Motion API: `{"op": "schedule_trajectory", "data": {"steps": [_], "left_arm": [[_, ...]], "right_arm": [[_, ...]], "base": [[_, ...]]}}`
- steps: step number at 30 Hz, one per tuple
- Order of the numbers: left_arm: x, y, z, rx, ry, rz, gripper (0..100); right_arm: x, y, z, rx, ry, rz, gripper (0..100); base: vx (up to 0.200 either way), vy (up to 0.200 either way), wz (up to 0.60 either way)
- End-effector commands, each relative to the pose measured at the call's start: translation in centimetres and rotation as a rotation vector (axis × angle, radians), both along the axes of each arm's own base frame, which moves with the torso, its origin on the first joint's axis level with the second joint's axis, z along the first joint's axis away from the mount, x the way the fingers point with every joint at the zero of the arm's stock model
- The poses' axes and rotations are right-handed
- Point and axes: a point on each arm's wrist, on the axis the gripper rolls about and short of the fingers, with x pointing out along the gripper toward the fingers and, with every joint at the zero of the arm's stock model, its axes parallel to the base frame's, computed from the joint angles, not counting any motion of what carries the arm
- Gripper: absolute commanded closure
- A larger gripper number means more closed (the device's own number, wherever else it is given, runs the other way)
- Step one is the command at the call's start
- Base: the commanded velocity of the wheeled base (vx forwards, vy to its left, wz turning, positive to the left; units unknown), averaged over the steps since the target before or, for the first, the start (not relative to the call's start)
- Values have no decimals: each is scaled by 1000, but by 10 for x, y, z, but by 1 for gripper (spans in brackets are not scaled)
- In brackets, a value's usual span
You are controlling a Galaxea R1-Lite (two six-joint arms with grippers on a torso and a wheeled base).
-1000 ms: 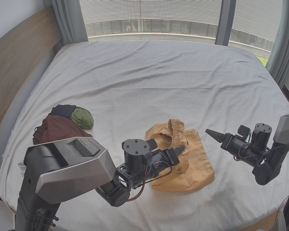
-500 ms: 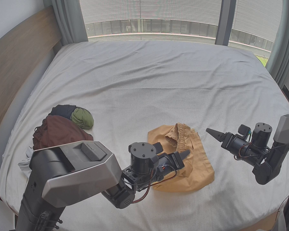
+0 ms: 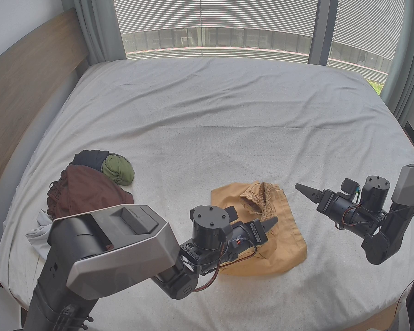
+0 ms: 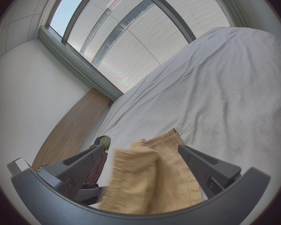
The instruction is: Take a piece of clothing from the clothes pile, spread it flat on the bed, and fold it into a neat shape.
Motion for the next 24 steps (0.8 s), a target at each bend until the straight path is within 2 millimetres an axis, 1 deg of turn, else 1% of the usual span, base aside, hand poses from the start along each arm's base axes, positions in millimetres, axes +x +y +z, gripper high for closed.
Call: {"op": "schedule_trajectory", "data": {"steps": [1,9,12,14,16,17,18,19,22,23,24], "left_arm": [[2,-2,-6,2,-1,5,0],[2,-2,-5,2,-8,9,0],[3,4,-6,12,-6,28,0],[4,11,-8,20,-9,53,0],[6,24,-5,20,-29,77,0],[6,24,-5,20,-29,77,0],[8,38,-2,29,-41,101,0],[9,46,1,30,-52,116,0],[9,63,12,25,-64,140,0],[8,65,13,26,-66,143,0],[6,76,20,31,-65,159,0]], "right_arm": [[0,0,0,-1,-1,-1,0],[-1,1,0,-1,0,3,0],[-1,0,-1,-1,3,3,0],[-1,1,-2,-2,8,4,0],[-2,2,-3,-3,12,7,0],[-2,2,-3,-3,12,7,0],[-3,2,-3,-3,15,9,0],[-3,2,-3,-4,17,9,0],[-4,3,-4,-5,23,12,0],[-4,3,-4,-5,23,12,0],[-5,3,-5,-6,27,13,0]], "base": [[0,0,0],[0,0,0],[0,0,0],[0,0,0],[0,0,0],[0,0,0],[0,0,0],[0,0,0],[0,0,0],[0,0,0],[0,0,0]]}}
